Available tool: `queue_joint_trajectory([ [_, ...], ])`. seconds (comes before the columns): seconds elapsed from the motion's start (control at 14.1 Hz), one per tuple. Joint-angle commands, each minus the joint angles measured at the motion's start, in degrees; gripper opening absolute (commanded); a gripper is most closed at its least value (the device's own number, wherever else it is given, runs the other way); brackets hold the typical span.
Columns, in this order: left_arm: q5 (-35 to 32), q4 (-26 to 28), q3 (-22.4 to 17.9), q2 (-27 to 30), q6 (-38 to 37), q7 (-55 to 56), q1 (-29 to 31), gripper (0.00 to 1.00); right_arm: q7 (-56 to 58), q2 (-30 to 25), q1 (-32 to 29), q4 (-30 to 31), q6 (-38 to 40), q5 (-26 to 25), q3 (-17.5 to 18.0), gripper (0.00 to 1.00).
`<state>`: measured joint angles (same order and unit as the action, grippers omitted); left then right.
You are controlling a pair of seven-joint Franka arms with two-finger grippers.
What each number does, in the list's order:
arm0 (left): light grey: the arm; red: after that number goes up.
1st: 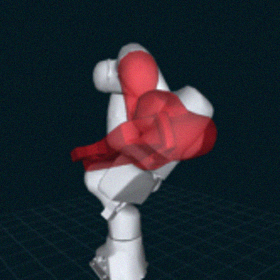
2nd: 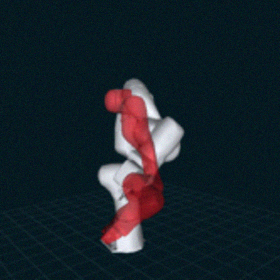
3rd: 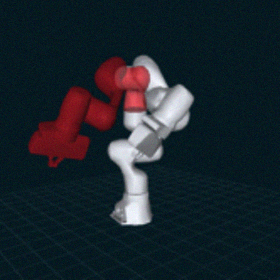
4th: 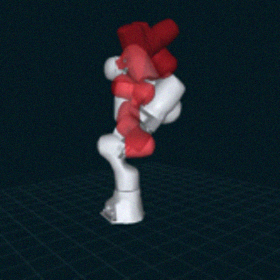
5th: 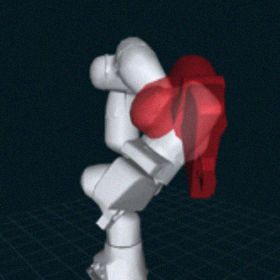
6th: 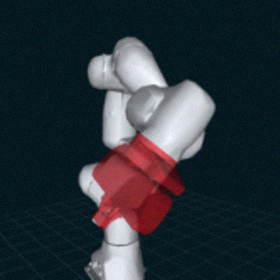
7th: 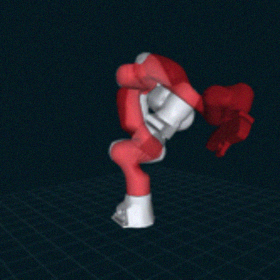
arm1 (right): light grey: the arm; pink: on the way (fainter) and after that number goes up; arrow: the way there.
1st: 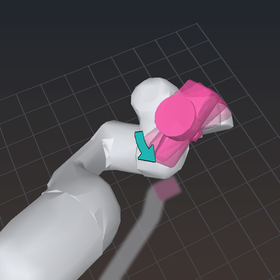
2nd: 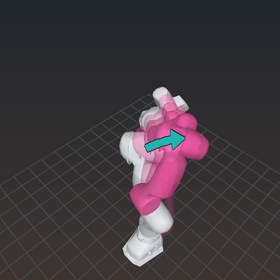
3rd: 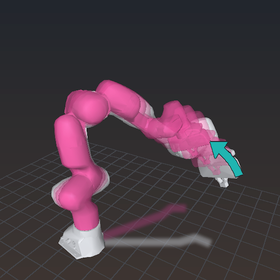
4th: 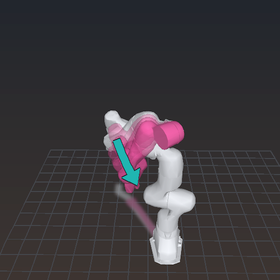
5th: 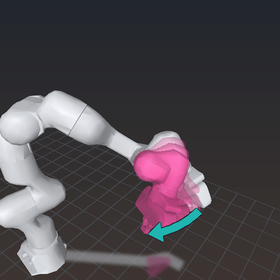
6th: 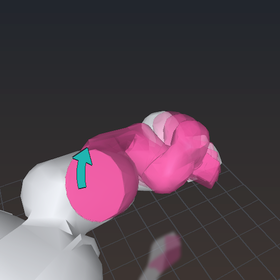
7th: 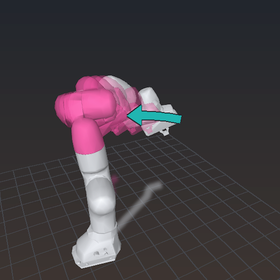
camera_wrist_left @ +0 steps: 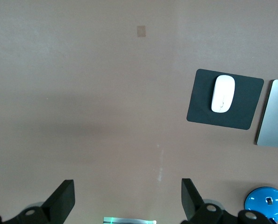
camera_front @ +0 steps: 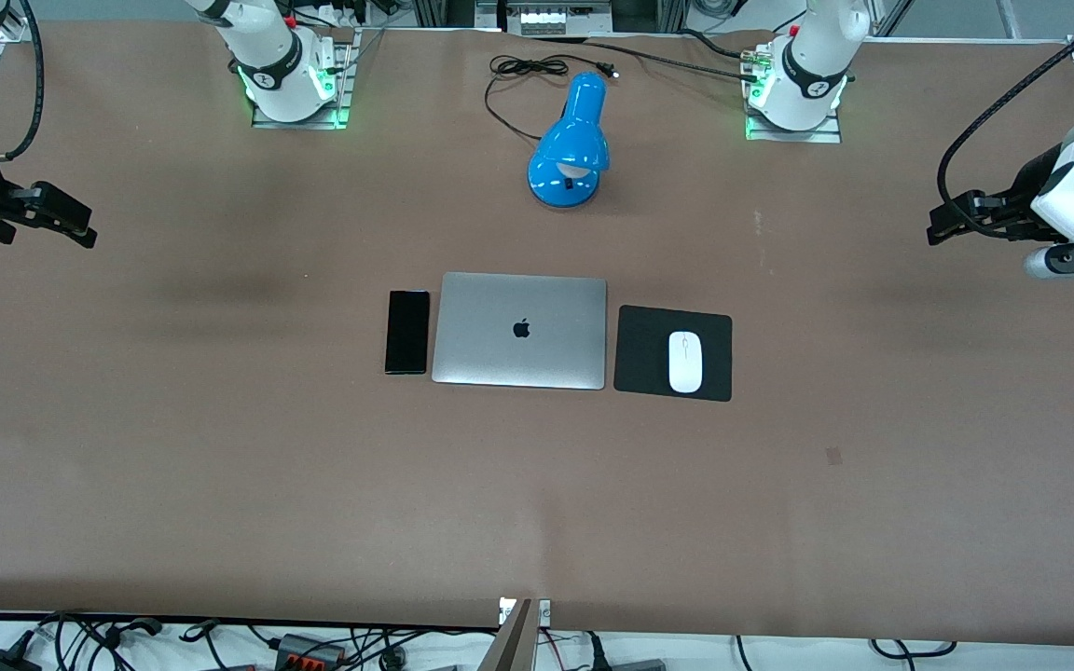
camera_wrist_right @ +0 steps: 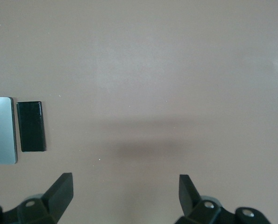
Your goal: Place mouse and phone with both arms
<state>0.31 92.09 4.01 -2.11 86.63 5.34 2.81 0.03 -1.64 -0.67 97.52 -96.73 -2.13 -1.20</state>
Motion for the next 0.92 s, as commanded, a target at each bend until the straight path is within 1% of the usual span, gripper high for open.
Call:
queue_joint_trajectory([
  [0.0, -0.8, 0.4, -0.3, 0.5, -0.4, -1.2, 0.0, 1.0, 1.2, -1.0, -0.2, 0.7, 0.5, 0.9, 0.1, 1.0],
  [0.21, -0.8, 0.4, -0.3, 0.5, -0.4, -1.2, -0.1, 1.0, 3.5, -1.0, -0.3, 0.7, 0.8, 1.1, 0.0, 1.0],
  [0.85, -0.8, 0.4, -0.3, 0.5, -0.4, -1.3, 0.2, 1.0, 2.2, -1.3, -0.3, 0.7, 1.0, 1.3, 0.0, 1.0],
])
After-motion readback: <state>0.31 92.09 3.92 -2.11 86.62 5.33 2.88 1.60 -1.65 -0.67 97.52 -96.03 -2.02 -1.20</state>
